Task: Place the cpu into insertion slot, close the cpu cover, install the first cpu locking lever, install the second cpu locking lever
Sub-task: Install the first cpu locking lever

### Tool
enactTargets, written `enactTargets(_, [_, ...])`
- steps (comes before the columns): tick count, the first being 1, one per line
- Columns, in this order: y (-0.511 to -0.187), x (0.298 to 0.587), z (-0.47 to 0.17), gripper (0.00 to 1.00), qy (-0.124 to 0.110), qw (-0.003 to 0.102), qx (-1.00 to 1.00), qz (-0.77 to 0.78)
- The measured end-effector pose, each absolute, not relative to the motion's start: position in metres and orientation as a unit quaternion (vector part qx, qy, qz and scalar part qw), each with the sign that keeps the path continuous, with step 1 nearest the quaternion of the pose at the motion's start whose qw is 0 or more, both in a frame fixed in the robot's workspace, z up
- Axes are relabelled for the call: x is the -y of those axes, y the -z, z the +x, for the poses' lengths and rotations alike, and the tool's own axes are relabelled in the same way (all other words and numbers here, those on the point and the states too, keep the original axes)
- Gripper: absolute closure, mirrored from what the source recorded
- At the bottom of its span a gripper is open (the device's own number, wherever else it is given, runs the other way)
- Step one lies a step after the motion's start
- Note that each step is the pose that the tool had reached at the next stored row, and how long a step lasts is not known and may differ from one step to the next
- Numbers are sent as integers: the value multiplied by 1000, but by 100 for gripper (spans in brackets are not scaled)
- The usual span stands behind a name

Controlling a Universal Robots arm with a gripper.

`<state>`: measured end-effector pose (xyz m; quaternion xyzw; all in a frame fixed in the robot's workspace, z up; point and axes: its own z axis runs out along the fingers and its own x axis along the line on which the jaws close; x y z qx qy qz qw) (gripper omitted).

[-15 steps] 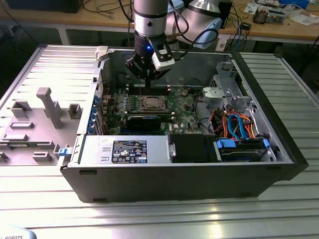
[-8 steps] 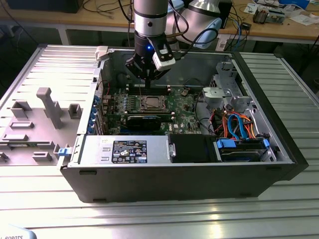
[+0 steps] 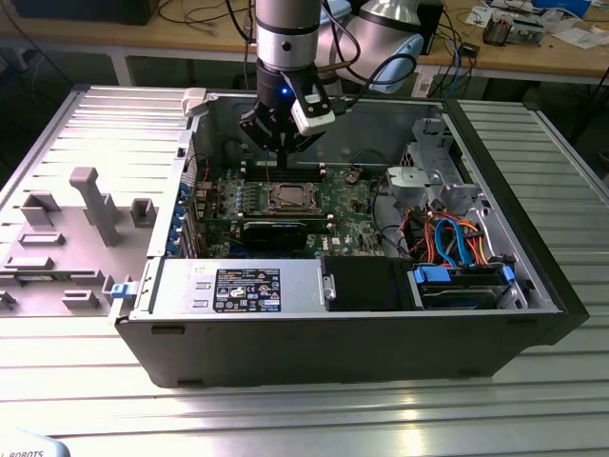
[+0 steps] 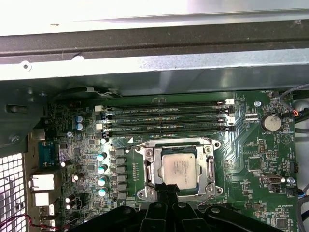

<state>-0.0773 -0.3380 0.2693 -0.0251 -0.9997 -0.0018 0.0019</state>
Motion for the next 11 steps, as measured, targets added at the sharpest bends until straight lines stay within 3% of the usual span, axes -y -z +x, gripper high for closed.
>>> enactTargets(11, [-269,338,-77,89,2,2,1000,-2])
